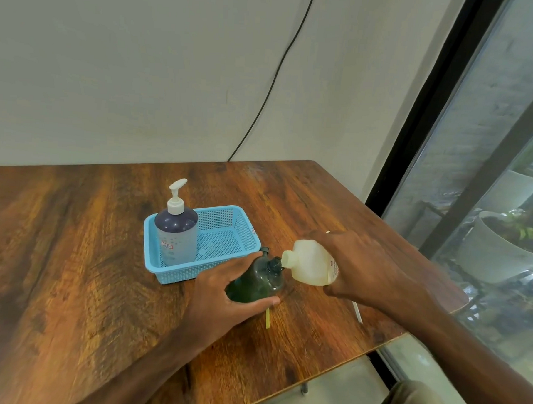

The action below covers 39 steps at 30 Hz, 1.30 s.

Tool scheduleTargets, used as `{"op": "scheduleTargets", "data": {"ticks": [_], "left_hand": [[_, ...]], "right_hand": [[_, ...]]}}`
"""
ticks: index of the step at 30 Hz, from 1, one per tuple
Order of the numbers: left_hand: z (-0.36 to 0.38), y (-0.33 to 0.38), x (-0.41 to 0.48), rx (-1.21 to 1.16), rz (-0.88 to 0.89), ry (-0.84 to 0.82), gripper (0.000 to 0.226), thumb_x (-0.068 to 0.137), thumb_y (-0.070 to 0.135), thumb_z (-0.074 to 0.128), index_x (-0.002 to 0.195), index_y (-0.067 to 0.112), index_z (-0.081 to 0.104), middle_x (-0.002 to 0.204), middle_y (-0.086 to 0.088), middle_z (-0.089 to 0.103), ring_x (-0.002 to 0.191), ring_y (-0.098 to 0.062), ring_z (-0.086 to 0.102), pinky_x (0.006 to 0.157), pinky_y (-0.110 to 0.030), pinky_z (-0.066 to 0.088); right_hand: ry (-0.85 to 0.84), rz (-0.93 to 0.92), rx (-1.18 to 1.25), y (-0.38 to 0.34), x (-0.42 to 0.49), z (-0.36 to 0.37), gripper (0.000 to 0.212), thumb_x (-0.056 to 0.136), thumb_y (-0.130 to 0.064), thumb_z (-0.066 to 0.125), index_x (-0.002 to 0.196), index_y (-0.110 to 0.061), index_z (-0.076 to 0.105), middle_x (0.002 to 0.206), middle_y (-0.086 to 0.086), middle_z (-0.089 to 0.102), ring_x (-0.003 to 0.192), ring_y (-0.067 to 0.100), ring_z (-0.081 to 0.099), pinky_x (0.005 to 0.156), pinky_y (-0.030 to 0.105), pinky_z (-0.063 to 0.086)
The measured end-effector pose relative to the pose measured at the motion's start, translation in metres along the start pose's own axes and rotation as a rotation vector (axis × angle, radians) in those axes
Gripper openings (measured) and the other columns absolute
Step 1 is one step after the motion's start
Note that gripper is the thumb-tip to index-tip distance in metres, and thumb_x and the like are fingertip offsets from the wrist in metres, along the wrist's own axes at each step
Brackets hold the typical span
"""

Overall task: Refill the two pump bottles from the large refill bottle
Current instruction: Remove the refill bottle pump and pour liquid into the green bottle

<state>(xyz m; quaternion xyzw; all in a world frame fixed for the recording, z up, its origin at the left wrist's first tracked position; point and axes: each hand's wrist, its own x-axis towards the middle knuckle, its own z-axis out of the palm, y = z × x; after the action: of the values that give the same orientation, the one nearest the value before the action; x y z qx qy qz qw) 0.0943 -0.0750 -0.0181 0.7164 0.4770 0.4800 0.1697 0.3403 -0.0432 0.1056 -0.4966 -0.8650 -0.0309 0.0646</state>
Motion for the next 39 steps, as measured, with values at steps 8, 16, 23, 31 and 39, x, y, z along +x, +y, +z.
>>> {"op": "scheduleTargets", "data": {"ticks": [8, 16, 23, 31, 39], "left_hand": [[-0.0003, 0.0006, -0.0002, -0.010, -0.009, -0.003, 0.080, 0.071, 0.070, 0.080, 0.141, 0.039, 0.056, 0.136, 0.026, 0.061, 0.131, 0.006, 0.053, 0.099, -0.028, 0.058], [-0.0010, 0.0001, 0.0001, -0.014, -0.004, -0.019, 0.079, 0.072, 0.069, 0.081, 0.141, 0.041, 0.054, 0.135, 0.033, 0.056, 0.131, 0.012, 0.050, 0.100, -0.016, 0.052], [-0.0004, -0.0001, 0.0005, -0.017, 0.003, -0.014, 0.081, 0.072, 0.071, 0.079, 0.142, 0.039, 0.054, 0.136, 0.033, 0.055, 0.132, 0.013, 0.048, 0.100, -0.017, 0.053], [-0.0019, 0.0029, 0.0001, -0.032, -0.019, -0.012, 0.080, 0.071, 0.070, 0.080, 0.140, 0.044, 0.050, 0.134, 0.041, 0.048, 0.129, 0.019, 0.047, 0.099, -0.009, 0.048], [0.0009, 0.0026, -0.0003, -0.066, -0.115, -0.015, 0.096, 0.063, 0.062, 0.088, 0.147, 0.035, 0.049, 0.134, 0.023, 0.062, 0.127, -0.004, 0.060, 0.103, -0.022, 0.054]], "right_hand": [[-0.016, 0.008, -0.004, 0.0009, 0.0003, 0.0000, 0.079, 0.075, -0.036, 0.084, 0.145, -0.033, 0.048, 0.136, -0.009, 0.061, 0.125, 0.012, 0.054, 0.086, 0.021, 0.037], [-0.026, 0.000, -0.032, -0.0012, -0.0001, -0.0031, 0.079, 0.077, -0.036, 0.083, 0.146, -0.034, 0.046, 0.136, -0.010, 0.060, 0.125, 0.011, 0.053, 0.086, 0.022, 0.039], [-0.023, -0.002, -0.016, -0.0013, 0.0003, -0.0026, 0.083, 0.074, -0.037, 0.085, 0.147, -0.035, 0.046, 0.136, -0.010, 0.060, 0.127, 0.014, 0.054, 0.093, 0.030, 0.046], [-0.032, -0.006, -0.030, -0.0038, 0.0000, -0.0056, 0.081, 0.076, -0.038, 0.084, 0.146, -0.033, 0.045, 0.137, -0.009, 0.060, 0.128, 0.013, 0.053, 0.097, 0.031, 0.050], [-0.044, 0.005, -0.046, -0.0079, 0.0008, -0.0098, 0.079, 0.076, -0.034, 0.084, 0.146, -0.031, 0.047, 0.135, -0.007, 0.062, 0.126, 0.014, 0.055, 0.097, 0.036, 0.052]]}}
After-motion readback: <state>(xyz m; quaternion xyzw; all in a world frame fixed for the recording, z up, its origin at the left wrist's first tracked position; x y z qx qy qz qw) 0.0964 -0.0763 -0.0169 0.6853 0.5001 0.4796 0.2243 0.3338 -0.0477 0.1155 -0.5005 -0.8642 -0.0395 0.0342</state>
